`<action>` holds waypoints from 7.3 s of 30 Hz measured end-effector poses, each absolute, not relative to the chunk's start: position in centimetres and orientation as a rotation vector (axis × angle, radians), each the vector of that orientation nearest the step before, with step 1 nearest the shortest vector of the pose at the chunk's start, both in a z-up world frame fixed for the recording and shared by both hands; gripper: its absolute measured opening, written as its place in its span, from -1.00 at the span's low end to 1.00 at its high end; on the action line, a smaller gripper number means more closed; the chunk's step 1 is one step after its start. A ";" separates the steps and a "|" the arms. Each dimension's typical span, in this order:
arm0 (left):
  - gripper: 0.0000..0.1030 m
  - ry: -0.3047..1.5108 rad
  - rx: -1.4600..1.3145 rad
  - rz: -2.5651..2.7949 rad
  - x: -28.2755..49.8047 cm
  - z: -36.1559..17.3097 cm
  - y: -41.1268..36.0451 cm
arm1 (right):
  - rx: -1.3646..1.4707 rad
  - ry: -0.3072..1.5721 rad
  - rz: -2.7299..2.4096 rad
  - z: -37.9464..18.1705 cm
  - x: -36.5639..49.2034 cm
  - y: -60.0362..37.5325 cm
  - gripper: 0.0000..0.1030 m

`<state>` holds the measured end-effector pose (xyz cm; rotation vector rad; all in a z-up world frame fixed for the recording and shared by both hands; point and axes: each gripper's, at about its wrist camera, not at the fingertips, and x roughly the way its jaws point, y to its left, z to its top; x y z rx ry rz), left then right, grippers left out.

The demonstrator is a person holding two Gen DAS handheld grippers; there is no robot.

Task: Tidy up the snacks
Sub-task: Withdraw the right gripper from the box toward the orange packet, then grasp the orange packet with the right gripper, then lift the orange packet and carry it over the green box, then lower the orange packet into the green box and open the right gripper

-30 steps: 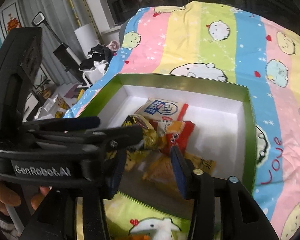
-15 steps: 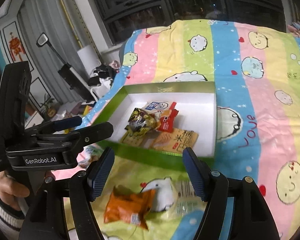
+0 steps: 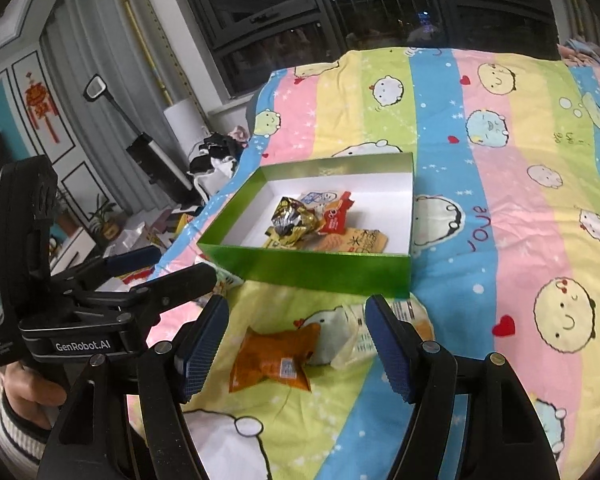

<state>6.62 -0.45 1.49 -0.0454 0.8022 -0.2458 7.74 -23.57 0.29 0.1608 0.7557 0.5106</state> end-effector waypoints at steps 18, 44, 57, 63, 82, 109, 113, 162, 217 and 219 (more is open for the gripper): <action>0.99 0.868 -0.102 -0.238 4.3 -0.8 0.2 | 0.166 0.811 0.507 -1.7 5.8 -24.0 0.39; 0.99 0.929 -0.305 -0.345 4.1 -5.7 2.3 | 0.108 0.933 0.566 -7.2 6.8 -21.3 0.39; 0.91 0.982 -0.324 -0.416 5.5 -7.3 0.9 | 0.093 0.944 0.640 -8.8 8.0 -19.5 0.39; 0.69 0.998 -0.337 -0.444 6.0 -7.9 0.6 | 0.073 0.928 0.662 -9.0 8.3 -18.8 0.39; 0.17 1.028 -0.364 -0.498 6.9 -8.9 0.3 | 0.054 0.955 0.691 -10.0 8.8 -17.8 -0.06; 0.13 0.895 -0.270 -0.481 3.6 -3.8 -0.5 | 0.034 0.830 0.677 -5.7 5.3 -17.8 -0.15; 0.13 0.879 -0.266 -0.484 3.3 -3.2 -0.4 | 0.018 0.811 0.672 -4.9 4.9 -17.6 -0.15; 0.14 0.763 -0.324 -0.496 9.2 -1.7 2.5 | -0.091 0.714 0.657 -2.9 10.0 -14.4 -0.16; 0.48 0.951 -0.254 -0.421 21.8 -4.3 -2.3 | -0.109 0.834 0.433 -5.1 21.5 -17.3 0.00; 0.50 0.941 -0.251 -0.409 21.5 -4.1 -2.0 | -0.117 0.826 0.423 -4.8 21.2 -17.5 0.03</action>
